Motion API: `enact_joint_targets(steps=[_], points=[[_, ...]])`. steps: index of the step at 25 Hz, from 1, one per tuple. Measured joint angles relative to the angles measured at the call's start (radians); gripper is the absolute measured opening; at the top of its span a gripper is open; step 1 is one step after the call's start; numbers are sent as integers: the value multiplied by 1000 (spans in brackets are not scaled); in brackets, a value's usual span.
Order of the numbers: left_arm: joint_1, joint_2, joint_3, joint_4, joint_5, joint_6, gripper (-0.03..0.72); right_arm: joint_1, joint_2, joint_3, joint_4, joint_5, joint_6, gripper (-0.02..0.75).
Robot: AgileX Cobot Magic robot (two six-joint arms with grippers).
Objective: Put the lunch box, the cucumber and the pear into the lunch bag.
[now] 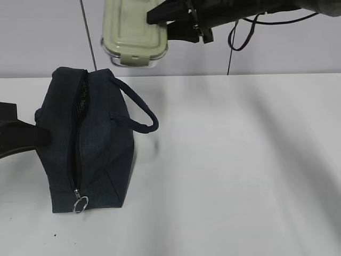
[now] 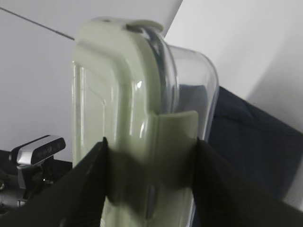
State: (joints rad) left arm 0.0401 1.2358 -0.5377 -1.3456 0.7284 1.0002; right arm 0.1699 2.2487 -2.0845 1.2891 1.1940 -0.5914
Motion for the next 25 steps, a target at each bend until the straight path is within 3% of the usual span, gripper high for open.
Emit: enact_joint_targets(steps=[11,21,25], points=[[0,0,0,0,-1,0,-15,184,0,0,-12,17,0,396],[0,0,0,-4,1,0,-15,187,0,-2,-409,25,101,396],[0,0,0,-5,2,0,-15,187,0,-2,-482,25,163,396]])
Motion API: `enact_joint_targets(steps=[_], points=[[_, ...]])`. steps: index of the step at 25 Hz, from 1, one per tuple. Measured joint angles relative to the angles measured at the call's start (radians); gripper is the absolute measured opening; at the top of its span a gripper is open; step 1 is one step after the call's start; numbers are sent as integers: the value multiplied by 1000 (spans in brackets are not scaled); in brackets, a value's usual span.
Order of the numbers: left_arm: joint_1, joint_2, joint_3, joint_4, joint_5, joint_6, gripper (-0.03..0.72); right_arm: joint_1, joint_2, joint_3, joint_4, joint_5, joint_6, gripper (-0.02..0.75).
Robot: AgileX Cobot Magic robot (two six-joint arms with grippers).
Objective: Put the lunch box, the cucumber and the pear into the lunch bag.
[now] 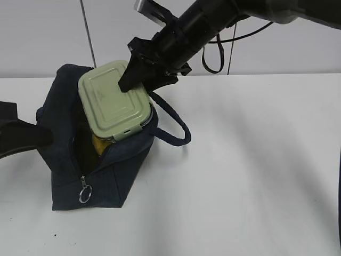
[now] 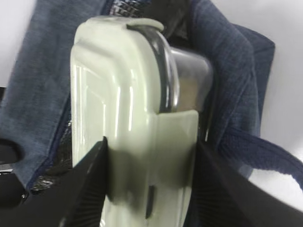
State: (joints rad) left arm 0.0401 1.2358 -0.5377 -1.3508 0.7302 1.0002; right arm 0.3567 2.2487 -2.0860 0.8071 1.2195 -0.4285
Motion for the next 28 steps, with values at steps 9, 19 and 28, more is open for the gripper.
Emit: enact_joint_targets(steps=[9,19,28], points=[[0,0,0,-2,0,0,-15,44,44,-6,-33,-2,97,396],[0,0,0,-3,-9,0,-15,126,64,-7,-25,-102,101,509],[0,0,0,-3,-9,0,-15,108,64,-179,-69,-8,127,589]])
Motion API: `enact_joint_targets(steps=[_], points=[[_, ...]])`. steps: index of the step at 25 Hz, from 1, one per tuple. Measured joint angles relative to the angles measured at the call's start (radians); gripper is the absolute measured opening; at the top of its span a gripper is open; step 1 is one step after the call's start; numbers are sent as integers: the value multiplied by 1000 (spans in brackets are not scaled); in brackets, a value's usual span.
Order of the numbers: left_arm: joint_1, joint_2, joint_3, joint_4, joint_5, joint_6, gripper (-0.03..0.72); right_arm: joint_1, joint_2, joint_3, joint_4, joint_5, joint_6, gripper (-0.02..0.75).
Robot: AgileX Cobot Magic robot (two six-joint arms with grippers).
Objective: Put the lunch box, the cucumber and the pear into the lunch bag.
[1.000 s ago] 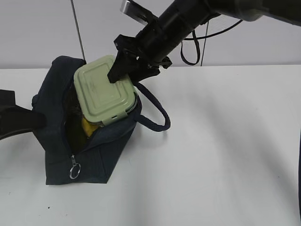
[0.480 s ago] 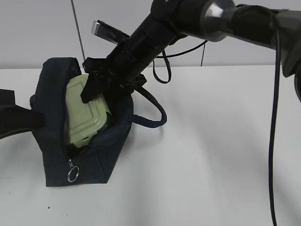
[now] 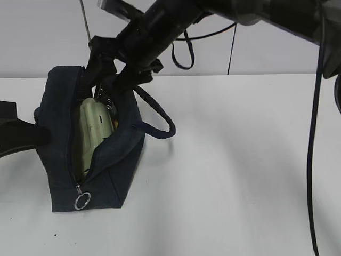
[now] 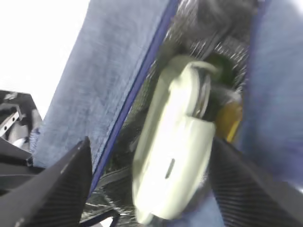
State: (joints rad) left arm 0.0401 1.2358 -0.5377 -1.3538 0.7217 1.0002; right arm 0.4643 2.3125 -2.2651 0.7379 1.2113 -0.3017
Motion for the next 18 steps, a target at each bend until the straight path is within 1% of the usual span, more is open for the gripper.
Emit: enact_joint_targets(steps=[2,5,8,18], points=[[0,0,0,0,0,0,-15,-5,0,-77,-91,12,48,583],[0,0,0,0,0,0,-15,-7,-2,-137,-204,17,122,579],[0,0,0,0,0,0,-15,-10,-2,-143,-226,24,147,564],[0,0,0,0,0,0,-15,-5,-2,-36,-238,32,154,492]])
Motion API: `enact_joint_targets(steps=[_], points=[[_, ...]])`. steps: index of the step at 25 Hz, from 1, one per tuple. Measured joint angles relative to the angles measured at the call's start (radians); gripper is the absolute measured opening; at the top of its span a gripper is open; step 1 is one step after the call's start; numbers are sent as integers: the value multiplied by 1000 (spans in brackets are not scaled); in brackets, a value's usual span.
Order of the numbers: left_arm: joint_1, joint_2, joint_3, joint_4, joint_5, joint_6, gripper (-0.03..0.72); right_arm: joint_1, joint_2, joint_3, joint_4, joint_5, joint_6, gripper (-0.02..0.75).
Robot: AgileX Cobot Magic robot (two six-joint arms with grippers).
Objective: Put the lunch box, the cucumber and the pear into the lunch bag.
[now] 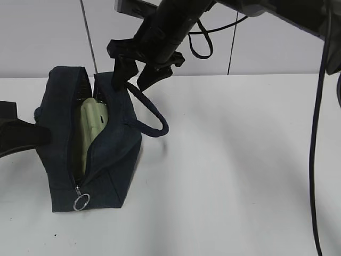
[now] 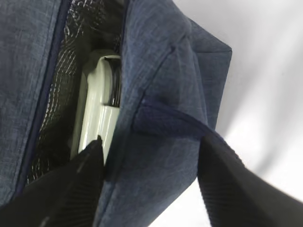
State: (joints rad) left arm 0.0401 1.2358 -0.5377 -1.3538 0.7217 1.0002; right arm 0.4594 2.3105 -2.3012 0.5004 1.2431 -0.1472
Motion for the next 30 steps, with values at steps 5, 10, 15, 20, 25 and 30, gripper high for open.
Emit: enact_joint_targets(steps=[5,10,15,20,25,30], points=[[0,0,0,-7,-2,0,-15,1,0,5,28,0,-2,445],[0,0,0,-11,-3,0,-15,1,0,6,43,0,-6,416],[0,0,0,-16,-3,1,-15,1,2,6,45,0,-6,412],[0,0,0,-29,-7,1,-15,2,22,6,77,0,-6,408],[0,0,0,-30,-6,1,-15,5,58,6,102,0,-8,385],[0,0,0,-41,-6,4,-15,5,60,6,98,0,-23,114]])
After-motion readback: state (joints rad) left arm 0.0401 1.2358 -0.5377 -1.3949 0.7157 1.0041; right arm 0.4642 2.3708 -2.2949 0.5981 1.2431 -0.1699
